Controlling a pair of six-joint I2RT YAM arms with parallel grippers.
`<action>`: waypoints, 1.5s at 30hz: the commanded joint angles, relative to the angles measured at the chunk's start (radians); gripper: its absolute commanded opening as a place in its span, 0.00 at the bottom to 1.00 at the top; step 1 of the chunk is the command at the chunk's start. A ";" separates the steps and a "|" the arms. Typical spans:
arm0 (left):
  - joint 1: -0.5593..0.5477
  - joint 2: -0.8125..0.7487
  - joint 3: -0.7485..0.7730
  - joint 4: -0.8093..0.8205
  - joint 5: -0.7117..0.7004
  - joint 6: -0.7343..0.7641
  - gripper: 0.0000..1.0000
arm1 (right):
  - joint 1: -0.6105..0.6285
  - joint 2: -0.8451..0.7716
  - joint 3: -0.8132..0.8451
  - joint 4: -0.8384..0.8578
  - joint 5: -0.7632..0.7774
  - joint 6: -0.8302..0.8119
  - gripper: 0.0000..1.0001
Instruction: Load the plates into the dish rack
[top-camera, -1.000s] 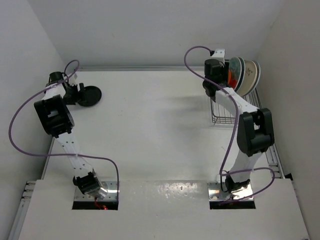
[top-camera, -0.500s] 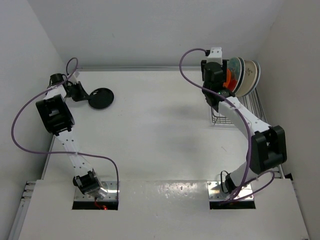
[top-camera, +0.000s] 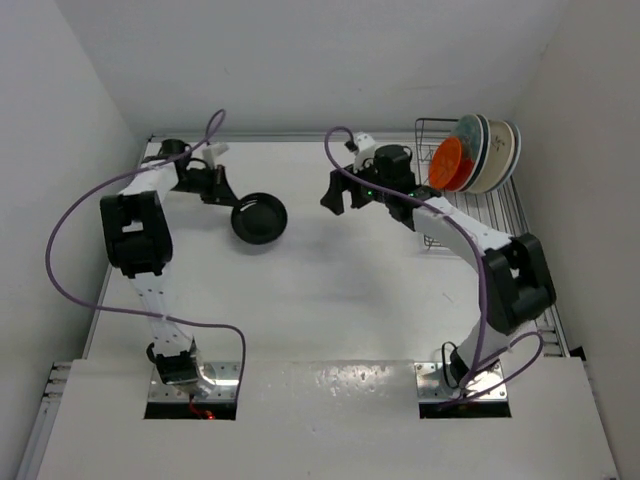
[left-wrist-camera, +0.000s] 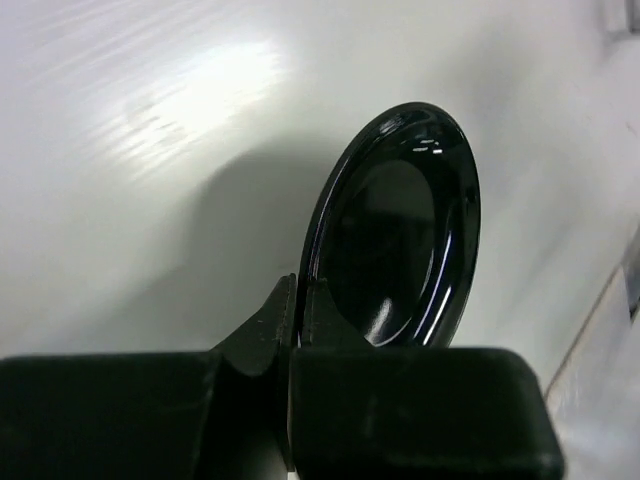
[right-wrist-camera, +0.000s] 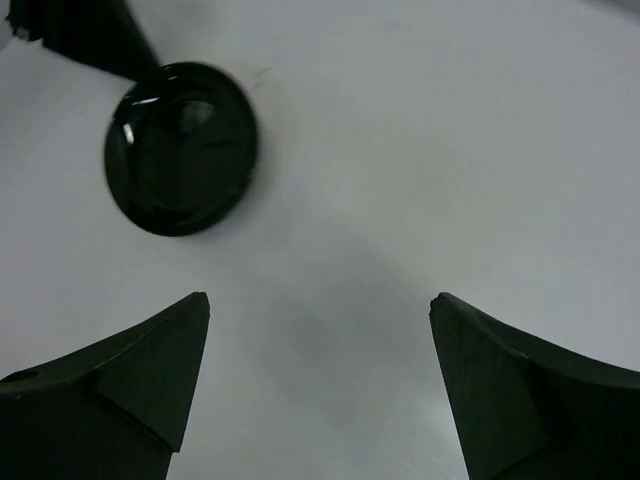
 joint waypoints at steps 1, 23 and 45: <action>-0.109 -0.172 -0.028 -0.084 0.088 0.122 0.00 | 0.016 0.122 0.019 0.069 -0.319 0.167 0.91; -0.316 -0.327 0.044 -0.222 0.007 0.173 0.37 | 0.082 0.078 -0.250 0.526 -0.371 0.492 0.00; -0.022 -0.349 0.063 -0.047 -0.642 -0.062 0.99 | -0.259 0.183 0.258 0.227 1.144 -0.169 0.00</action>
